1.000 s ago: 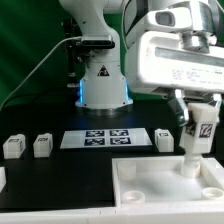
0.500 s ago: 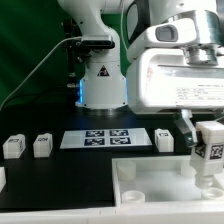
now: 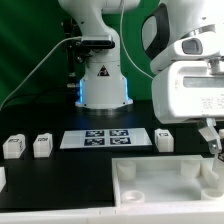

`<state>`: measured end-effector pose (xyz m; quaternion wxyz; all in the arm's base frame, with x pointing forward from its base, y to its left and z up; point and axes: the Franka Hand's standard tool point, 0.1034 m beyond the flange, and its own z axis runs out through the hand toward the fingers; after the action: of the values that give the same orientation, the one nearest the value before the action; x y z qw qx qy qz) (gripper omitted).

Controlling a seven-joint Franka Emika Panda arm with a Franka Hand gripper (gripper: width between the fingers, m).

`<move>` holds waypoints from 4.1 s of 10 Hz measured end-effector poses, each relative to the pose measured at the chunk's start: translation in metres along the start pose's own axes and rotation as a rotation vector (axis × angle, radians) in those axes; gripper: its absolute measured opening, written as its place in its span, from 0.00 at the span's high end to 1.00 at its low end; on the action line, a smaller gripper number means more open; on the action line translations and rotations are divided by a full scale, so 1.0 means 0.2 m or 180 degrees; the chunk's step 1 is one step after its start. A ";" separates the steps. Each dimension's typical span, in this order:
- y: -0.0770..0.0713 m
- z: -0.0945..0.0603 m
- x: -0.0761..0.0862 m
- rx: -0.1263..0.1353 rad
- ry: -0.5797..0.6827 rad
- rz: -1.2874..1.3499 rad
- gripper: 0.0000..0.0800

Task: Assemble one leg

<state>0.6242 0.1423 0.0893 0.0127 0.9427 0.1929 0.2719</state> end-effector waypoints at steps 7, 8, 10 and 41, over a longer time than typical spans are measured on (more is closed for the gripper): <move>0.09 -0.04 0.02 -0.0113 0.0108 -0.0263 0.63; 0.17 -0.06 0.02 -0.0069 0.0108 -0.0116 0.63; 0.23 -0.03 -0.01 0.0118 -0.0092 -0.0071 0.63; 0.10 0.01 -0.02 0.0212 0.0229 -0.0066 0.63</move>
Offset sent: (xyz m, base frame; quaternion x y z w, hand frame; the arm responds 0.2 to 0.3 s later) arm 0.0000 0.0000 0.0000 0.0000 0.0000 0.0000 1.0000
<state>0.6277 0.1227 0.0883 -0.0229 0.9302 0.2119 0.2989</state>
